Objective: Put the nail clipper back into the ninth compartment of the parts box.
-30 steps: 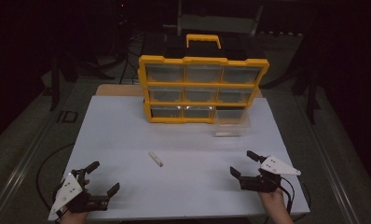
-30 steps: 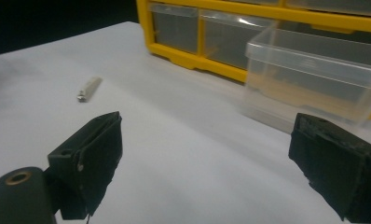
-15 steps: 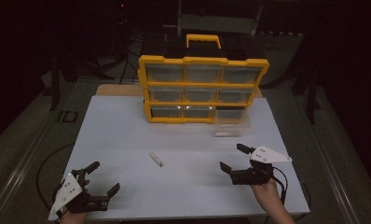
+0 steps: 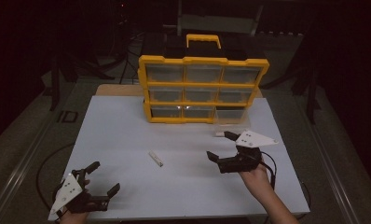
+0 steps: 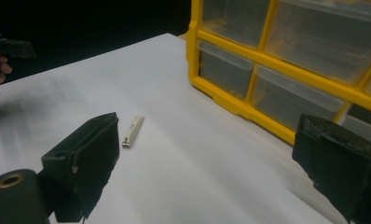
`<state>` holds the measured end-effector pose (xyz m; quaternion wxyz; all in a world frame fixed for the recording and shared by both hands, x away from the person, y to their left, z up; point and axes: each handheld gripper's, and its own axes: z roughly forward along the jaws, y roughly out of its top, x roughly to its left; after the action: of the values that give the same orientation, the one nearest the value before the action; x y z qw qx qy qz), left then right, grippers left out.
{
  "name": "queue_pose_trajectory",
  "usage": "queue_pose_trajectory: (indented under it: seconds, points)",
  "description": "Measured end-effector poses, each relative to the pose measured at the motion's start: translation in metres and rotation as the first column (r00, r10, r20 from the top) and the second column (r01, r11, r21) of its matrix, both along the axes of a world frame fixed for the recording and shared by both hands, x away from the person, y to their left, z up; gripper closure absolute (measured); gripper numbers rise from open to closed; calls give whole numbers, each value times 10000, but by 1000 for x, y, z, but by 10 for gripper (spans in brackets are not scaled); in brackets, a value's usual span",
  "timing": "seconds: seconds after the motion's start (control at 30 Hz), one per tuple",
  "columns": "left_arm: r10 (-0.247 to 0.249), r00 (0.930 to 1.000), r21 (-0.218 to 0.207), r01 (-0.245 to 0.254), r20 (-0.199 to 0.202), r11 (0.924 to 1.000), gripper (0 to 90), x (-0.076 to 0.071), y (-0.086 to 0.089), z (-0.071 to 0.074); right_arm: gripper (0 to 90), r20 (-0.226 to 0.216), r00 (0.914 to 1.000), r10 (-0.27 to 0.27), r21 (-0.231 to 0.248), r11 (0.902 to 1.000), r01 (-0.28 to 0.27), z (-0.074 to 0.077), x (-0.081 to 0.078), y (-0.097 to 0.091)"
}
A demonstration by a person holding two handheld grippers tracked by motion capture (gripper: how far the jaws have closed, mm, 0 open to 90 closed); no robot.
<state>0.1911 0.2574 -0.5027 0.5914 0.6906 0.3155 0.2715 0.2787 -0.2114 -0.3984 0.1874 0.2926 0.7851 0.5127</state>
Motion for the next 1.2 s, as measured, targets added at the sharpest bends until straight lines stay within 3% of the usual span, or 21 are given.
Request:
queue_pose_trajectory:
  seconds: [0.3, 0.63, 1.2]
  points:
    - [-41, 10000, 38, 41, -2, 10000, 5, 0, 0, 0, 76, -89, 9994, 336, -217, 9992, -338, 14, 12, 24]
    - [-38, 10000, 64, 38, 22, 10000, 5, 0, 0, 0, 76, -242, 9967, 769, -375, 9963, -777, 19, 24, 55]
    - [-50, 10000, 26, 50, 19, 10000, 5, 0, 0, 0, 76, -1083, 9888, 1025, -942, 9891, -1128, 11, 47, 114]
